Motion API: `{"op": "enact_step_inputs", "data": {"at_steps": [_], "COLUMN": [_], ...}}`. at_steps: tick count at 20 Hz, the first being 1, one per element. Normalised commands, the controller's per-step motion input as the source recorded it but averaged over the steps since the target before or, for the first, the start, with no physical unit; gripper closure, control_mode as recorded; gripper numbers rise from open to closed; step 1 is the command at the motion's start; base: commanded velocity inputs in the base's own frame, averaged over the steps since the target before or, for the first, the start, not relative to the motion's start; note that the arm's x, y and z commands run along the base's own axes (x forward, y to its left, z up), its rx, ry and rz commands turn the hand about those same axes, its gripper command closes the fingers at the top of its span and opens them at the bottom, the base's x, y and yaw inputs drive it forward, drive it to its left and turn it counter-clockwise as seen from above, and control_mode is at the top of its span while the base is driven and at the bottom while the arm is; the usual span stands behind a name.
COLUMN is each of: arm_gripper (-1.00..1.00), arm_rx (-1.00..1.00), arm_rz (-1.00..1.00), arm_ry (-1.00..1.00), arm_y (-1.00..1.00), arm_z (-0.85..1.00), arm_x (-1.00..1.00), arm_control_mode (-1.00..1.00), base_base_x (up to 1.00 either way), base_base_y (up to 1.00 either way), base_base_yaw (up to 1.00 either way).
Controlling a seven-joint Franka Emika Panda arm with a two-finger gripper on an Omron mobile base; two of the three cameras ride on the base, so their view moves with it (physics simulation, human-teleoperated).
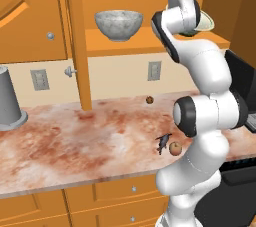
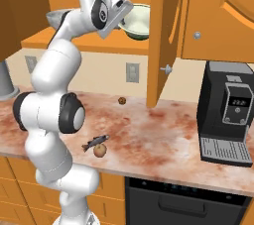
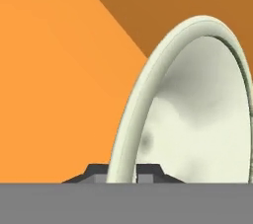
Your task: Pick both bowls and place them on the counter. Then place the peach in one bowl and place the fish in the other bowl.
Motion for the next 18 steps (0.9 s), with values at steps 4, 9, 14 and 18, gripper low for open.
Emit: {"op": "enact_step_inputs", "data": {"at_steps": [4,9,14,18], "arm_gripper": [1.00,1.00,1.00,1.00], "arm_rx": [0.00,-0.02,-0.04,-0.02], "arm_rz": [0.00,0.00,0.00,0.00], "arm_ry": [0.00,-0.08,-0.05,0.00], "arm_y": [0.00,0.08,0.32,0.48], "arm_z": [-0.16,-0.04,0.01,0.00], "arm_x": [-0.12,-0.64,-0.91,-0.95], "arm_control_mode": [-1.00,-1.00,-1.00,-1.00], "base_base_x": [0.00,0.00,0.00,0.00], "base_base_y": [0.00,0.00,0.00,0.00], "base_base_yaw": [0.00,0.00,0.00,0.00]}}
